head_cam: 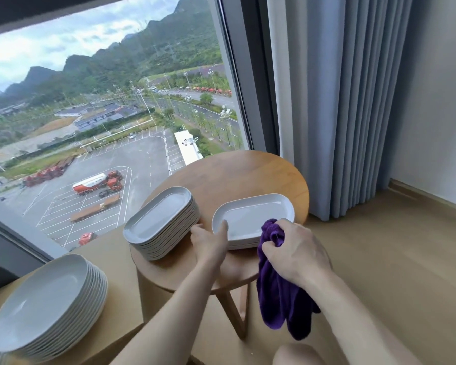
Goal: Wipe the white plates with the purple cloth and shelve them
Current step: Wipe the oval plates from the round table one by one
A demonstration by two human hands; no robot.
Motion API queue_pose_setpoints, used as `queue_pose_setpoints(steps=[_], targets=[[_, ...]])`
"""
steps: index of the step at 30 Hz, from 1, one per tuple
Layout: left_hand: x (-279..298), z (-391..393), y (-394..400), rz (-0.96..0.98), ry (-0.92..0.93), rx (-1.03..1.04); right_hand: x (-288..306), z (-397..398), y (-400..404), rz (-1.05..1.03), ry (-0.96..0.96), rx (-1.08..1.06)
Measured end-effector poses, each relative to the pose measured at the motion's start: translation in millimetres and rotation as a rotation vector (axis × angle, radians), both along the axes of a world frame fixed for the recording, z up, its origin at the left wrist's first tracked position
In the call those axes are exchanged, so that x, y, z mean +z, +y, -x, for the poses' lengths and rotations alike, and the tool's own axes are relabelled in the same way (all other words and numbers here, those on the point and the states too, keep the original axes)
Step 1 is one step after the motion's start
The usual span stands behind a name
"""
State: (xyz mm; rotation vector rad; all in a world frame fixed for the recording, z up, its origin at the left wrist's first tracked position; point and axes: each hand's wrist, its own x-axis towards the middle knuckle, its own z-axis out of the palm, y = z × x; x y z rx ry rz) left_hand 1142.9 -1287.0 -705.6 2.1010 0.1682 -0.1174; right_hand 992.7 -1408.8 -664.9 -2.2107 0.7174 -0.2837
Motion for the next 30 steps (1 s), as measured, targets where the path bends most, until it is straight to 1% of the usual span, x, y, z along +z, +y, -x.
queue_pose_setpoints(steps=[2, 4, 9, 14, 20, 24, 26, 30], targets=[[8.4, -14.7, 10.0, -0.137, -0.065, -0.094, -0.3, -1.3, -0.1, -0.012, 0.005, 0.017], [10.4, -23.9, 16.8, -0.235, -0.111, -0.136, -0.8, -2.0, -0.1, -0.023, 0.01, 0.036], [2.9, -23.5, 17.6, -0.212, -0.061, -0.09, -5.2, -3.7, -2.3, -0.024, 0.081, 0.094], [-5.5, -10.9, 24.9, -0.187, -0.089, -0.035, -13.4, -4.9, -1.4, 0.003, 0.124, 0.127], [-12.2, 8.7, 38.8, -0.088, -0.036, 0.057, -19.9, -8.0, 2.4, 0.026, 0.088, 0.104], [-2.2, 8.5, 40.5, 0.104, 0.1, 0.109, -18.1, -7.5, 3.6, 0.04, 0.07, 0.097], [3.9, 5.0, 40.2, 0.151, 0.157, 0.102, -15.4, -7.2, 3.0, 0.041, 0.052, 0.091], [8.5, 1.0, 44.3, 0.195, 0.206, 0.051, -14.2, -6.0, 2.6, 0.039, 0.042, 0.101]])
